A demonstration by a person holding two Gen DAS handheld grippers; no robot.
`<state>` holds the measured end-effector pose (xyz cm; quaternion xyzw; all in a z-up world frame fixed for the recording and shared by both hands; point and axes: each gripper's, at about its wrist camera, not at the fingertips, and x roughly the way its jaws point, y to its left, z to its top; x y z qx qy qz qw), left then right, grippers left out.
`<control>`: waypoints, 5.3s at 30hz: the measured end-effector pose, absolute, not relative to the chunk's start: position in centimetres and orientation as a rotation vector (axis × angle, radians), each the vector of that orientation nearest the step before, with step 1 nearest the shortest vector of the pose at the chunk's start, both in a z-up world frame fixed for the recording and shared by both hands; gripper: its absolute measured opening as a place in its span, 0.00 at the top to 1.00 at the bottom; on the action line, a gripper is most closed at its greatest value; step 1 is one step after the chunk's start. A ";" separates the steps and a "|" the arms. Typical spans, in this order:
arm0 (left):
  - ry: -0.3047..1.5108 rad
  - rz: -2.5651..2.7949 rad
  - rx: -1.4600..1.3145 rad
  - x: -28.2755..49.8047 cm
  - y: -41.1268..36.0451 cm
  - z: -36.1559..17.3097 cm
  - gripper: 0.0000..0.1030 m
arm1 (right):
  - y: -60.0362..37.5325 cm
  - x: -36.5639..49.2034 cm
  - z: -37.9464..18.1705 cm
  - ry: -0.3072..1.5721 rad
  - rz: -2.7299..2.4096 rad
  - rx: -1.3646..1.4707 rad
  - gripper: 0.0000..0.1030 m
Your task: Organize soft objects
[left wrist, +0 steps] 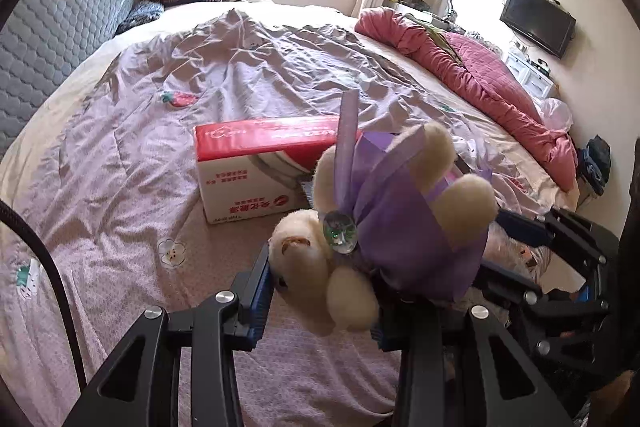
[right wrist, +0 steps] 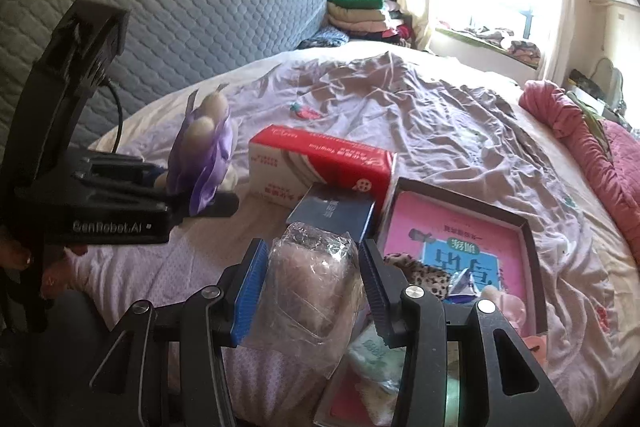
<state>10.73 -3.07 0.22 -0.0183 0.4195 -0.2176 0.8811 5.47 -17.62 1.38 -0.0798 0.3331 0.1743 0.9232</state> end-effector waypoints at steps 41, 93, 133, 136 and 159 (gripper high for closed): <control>1.074 -0.532 0.216 10.7 -23.6 -4.5 0.61 | -37.8 2.7 1.6 0.619 -0.025 0.160 0.52; 1.066 -0.544 0.200 10.9 -23.1 -5.1 0.49 | -37.6 8.7 -4.7 0.817 -0.045 0.086 0.33; 0.996 -0.537 0.162 8.8 -20.0 -1.8 0.34 | -36.4 4.4 0.6 0.703 -0.064 0.097 0.24; 0.987 -0.524 0.151 8.4 -19.0 -1.1 0.31 | -35.9 3.6 1.3 0.698 -0.053 0.103 0.24; 0.890 -0.368 0.117 4.6 -11.6 5.1 0.29 | -29.9 -1.6 8.1 0.616 -0.021 0.085 0.23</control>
